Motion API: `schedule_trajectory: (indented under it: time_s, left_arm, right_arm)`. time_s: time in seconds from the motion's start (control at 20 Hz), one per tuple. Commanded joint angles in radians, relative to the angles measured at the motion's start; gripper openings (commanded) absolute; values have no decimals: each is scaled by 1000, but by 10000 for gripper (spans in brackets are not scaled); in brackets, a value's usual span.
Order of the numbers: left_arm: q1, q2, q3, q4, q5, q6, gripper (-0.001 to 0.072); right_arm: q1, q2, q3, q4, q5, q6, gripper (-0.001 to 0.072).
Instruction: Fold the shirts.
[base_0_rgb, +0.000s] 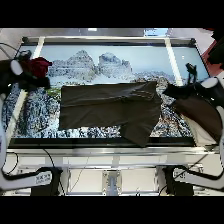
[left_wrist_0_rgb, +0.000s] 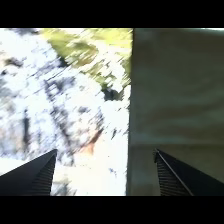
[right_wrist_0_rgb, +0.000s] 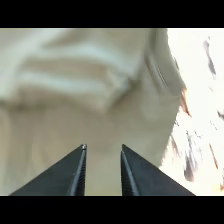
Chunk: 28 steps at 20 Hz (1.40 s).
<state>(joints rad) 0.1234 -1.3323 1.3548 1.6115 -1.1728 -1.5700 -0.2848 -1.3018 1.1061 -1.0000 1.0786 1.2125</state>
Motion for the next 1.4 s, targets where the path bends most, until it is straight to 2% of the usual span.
schedule_trajectory:
  time_s: [0.0, 0.1, 0.25, 0.4, 0.5, 0.8, 0.95, 1.05, 1.25, 1.35]
  left_arm:
    - [44, 254, -314, 42, 11, -46, 706]
    - [68, 385, -539, -12, 24, -129, 706]
    - [70, 465, -666, -95, 16, -219, 706]
    - [70, 464, -669, -189, 35, -213, 706]
    - [70, 464, -669, -225, 38, -208, 706]
    - [70, 464, -669, -253, 37, -175, 706]
    - [70, 464, -669, -253, 34, -149, 705]
    - [70, 464, -669, -251, 33, -149, 706]
    - [70, 464, -669, -250, 25, -130, 706]
    - [70, 464, -669, -251, 19, -130, 706]
  right_arm:
    - [-89, 192, -227, -27, 116, 5, 323]
    - [-112, 269, -443, 85, 127, 53, 347]
    - [-98, 290, -647, 235, 170, 55, 347]
    - [-45, 290, -746, 258, 127, 55, 347]
    - [1, 290, -786, 260, 39, 55, 347]
    - [118, 290, -808, 342, -240, 57, 346]
    - [124, 290, -806, 350, -277, 57, 347]
    - [124, 290, -803, 351, -246, 72, 346]
    - [124, 333, -725, 341, -38, 39, 346]
    - [123, 388, -663, 266, 45, 65, 346]
